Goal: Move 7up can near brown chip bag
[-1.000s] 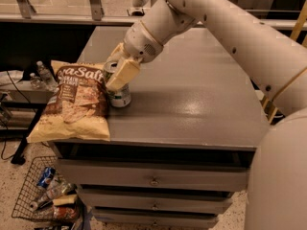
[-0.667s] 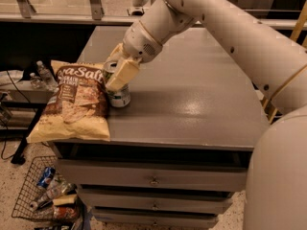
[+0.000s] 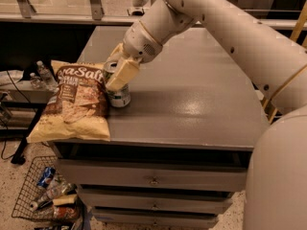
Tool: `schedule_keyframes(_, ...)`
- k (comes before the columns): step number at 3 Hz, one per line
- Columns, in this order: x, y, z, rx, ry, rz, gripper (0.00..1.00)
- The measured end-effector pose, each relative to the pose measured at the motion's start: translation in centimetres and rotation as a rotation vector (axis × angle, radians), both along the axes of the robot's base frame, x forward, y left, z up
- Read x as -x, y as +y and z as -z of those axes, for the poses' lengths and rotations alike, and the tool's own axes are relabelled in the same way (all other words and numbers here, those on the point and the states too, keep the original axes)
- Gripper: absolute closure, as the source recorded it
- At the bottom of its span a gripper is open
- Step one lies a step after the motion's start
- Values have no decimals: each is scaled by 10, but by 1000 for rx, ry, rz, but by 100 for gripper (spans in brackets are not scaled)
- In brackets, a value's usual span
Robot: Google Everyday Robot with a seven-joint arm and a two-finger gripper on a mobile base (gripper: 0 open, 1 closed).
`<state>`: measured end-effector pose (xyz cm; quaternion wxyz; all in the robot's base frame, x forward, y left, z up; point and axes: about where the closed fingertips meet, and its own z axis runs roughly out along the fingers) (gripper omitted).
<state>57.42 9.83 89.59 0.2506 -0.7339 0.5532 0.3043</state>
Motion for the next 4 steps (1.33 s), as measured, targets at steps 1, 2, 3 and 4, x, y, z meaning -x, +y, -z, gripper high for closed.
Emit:
schedule_keyframes(1,0,0,0,0,0,0,12)
schedule_keyframes(2,0,2,1,-1,1,-3,0)
schedule_keyframes(3,1,-6,-3,6,-15,-7,0)
schedule_keyframes(4,3,-47,-15,19,-65,71,0)
